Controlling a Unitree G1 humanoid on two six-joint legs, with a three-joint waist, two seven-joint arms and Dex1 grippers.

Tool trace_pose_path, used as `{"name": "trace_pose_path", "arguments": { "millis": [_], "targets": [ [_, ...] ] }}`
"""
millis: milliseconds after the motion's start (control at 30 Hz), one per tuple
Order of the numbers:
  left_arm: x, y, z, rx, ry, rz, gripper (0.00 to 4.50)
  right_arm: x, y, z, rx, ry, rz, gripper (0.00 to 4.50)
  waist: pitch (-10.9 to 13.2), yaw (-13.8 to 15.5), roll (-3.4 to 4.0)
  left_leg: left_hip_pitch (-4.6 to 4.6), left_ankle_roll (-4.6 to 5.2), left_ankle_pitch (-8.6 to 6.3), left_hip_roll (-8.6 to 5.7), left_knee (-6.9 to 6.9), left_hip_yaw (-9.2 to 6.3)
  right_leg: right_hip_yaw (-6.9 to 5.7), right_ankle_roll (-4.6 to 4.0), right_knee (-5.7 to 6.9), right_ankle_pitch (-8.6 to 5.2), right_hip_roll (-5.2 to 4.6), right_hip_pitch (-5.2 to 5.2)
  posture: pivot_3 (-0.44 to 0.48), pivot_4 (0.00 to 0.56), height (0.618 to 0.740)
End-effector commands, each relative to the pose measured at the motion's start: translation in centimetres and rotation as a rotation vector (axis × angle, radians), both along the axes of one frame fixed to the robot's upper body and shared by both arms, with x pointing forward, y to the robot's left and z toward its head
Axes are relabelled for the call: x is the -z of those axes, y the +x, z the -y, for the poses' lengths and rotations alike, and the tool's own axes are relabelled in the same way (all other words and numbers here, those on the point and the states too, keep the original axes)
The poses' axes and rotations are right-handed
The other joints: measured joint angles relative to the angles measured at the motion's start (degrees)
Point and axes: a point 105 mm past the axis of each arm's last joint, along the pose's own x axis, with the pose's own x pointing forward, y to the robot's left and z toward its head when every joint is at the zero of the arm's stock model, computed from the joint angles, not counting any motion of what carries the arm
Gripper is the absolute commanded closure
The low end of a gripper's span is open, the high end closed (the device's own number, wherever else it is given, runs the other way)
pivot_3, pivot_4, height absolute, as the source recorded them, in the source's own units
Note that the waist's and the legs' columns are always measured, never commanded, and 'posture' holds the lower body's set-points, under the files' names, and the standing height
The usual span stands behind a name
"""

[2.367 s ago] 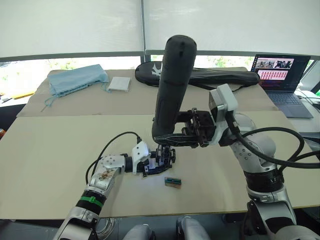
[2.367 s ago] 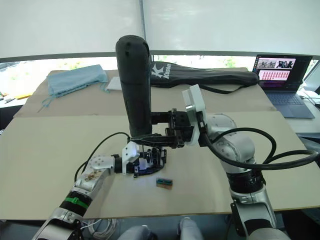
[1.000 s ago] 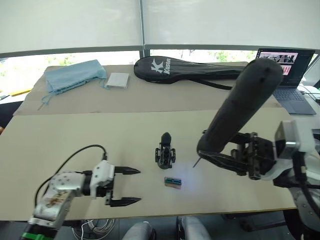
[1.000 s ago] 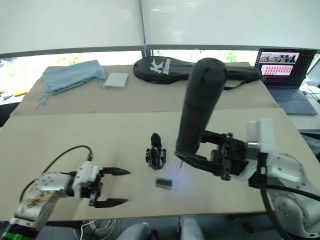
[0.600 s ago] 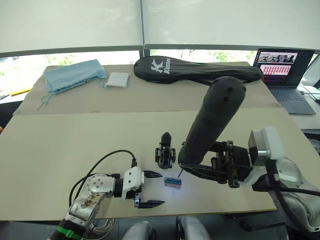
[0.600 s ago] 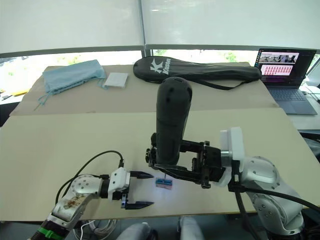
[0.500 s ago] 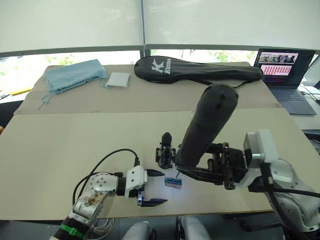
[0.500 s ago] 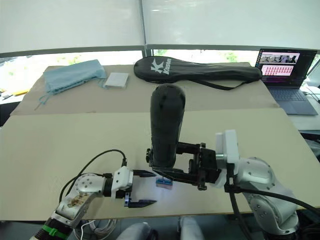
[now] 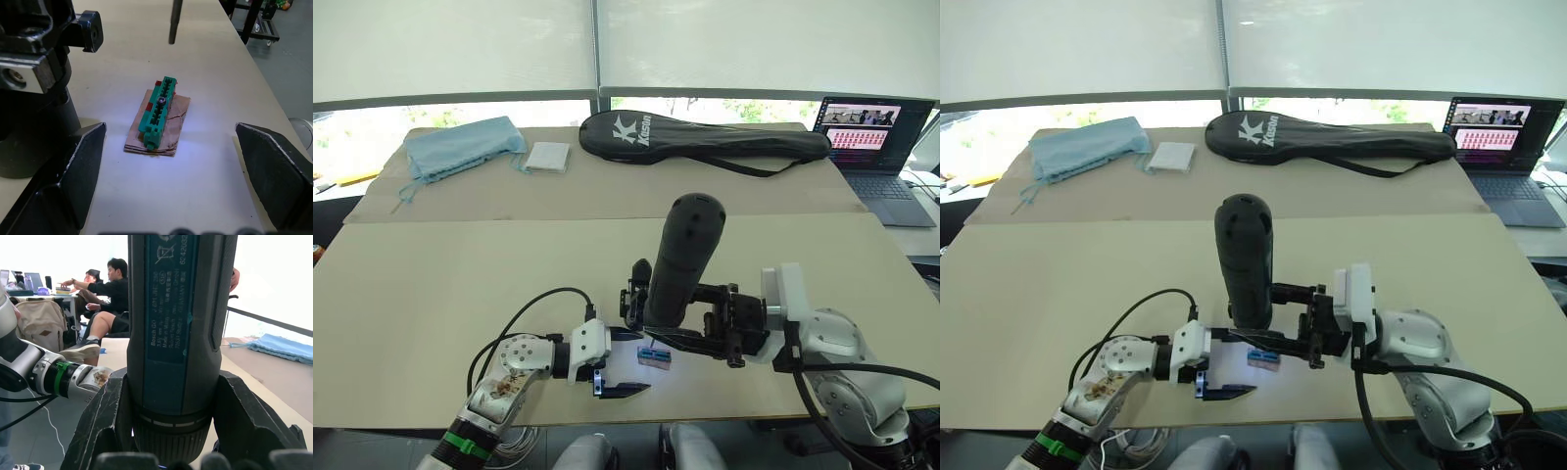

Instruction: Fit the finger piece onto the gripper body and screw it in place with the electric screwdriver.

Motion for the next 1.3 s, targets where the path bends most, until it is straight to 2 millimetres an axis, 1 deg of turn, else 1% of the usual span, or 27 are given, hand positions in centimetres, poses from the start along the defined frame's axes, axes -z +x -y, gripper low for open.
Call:
{"name": "trace_pose_path", "arguments": {
  "millis": [33, 333, 700, 1300],
  "targets": [
    [0.7, -0.7, 0.6, 0.035, 0.020, -0.019, 0.05, -0.6, -0.6, -0.3, -0.027, 0.025, 0.063, 2.60, 0.0, 0.0, 0.00, 0.00, 0.00, 0.00, 0.00, 0.00, 0.00, 0.00, 0.00, 0.00, 0.00, 0.00, 0.00, 0.000, 0.150, 0.740],
    [0.8, -0.9, 0.6, 0.044, 0.018, -0.021, 0.05, 0.3, -0.4, -0.5, -0.034, -0.006, 0.075, 2.60, 0.0, 0.0, 0.01, 0.00, 0.00, 0.00, -0.01, 0.04, -0.01, 0.00, 0.00, 0.02, 0.00, 0.00, 0.00, 0.000, 0.150, 0.740],
    [0.9, -1.0, 1.0, 0.047, 0.008, -0.014, 0.05, 0.4, -0.4, -0.3, -0.036, -0.012, 0.083, 2.60, 0.0, 0.1, 0.01, 0.00, 0.00, 0.00, -0.02, 0.09, -0.01, 0.00, 0.00, 0.04, 0.00, 0.00, 0.01, 0.000, 0.150, 0.740],
    [1.3, -0.6, 0.9, 0.016, 0.022, -0.036, 0.05, 0.7, 0.2, 0.0, -0.018, -0.029, 0.089, 2.60, 0.0, 0.1, 0.01, 0.00, 0.00, 0.00, -0.03, 0.14, -0.01, 0.01, 0.01, 0.10, 0.00, 0.00, 0.02, 0.000, 0.150, 0.740]
  ]
}}
